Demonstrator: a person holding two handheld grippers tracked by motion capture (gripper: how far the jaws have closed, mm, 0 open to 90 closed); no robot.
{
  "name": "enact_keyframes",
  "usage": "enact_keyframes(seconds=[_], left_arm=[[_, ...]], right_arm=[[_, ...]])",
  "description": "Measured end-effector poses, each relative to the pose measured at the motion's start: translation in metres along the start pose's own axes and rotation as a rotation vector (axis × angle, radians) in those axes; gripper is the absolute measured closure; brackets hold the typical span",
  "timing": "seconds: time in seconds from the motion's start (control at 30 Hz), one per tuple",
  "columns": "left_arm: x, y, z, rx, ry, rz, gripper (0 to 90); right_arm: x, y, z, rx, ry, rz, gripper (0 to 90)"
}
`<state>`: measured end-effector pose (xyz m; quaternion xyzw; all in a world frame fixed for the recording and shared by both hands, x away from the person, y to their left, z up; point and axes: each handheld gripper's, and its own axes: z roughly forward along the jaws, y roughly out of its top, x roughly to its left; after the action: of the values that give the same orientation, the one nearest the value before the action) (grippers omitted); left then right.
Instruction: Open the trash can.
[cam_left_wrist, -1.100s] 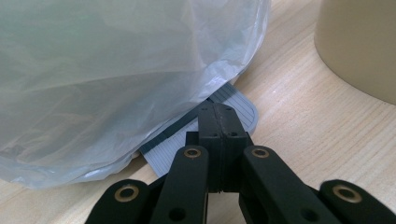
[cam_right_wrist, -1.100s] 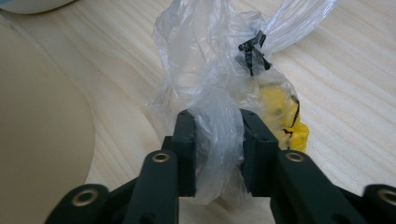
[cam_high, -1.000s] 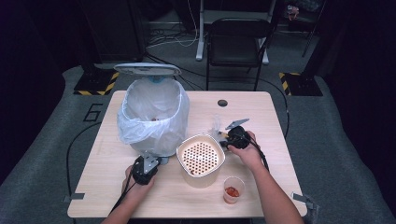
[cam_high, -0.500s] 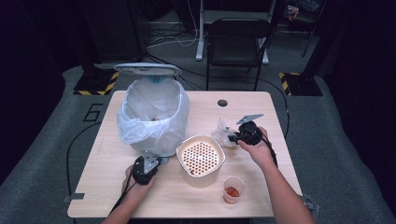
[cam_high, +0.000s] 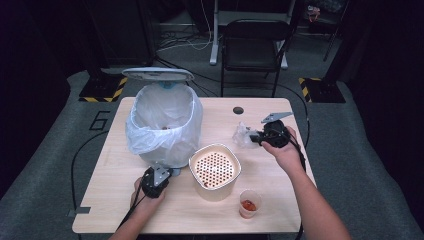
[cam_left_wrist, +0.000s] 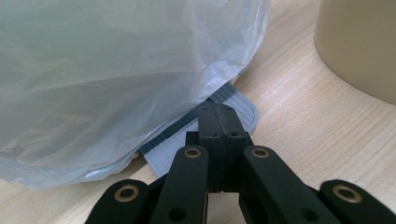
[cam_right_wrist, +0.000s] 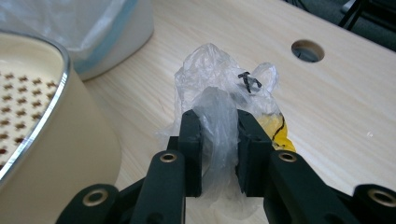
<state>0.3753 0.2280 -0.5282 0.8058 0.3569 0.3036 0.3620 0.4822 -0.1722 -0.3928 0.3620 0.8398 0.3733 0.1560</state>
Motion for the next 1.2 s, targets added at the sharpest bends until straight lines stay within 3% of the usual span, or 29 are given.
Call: enact_keyframes(seconds=[0.4,0.7,1.07,1.2], left_arm=[[0.000,0.000,0.000,-0.001,0.001,0.001,90.0],[0.000,0.000,0.000,0.000,0.000,0.001,90.0],[0.000,0.000,0.000,-0.002,0.008,0.007,90.0],[0.000,0.000,0.000,-0.006,0.008,0.000,90.0]], right_arm=[[0.013,0.034,-0.040,-0.086,0.009,-0.025,75.3],[0.023,0.051,-0.057,-0.126,0.029,-0.059,75.7],[0.049,0.081,-0.076,-0.166,0.055,-0.127,75.9],[0.066,0.097,-0.084,-0.185,0.079,-0.174,76.0]])
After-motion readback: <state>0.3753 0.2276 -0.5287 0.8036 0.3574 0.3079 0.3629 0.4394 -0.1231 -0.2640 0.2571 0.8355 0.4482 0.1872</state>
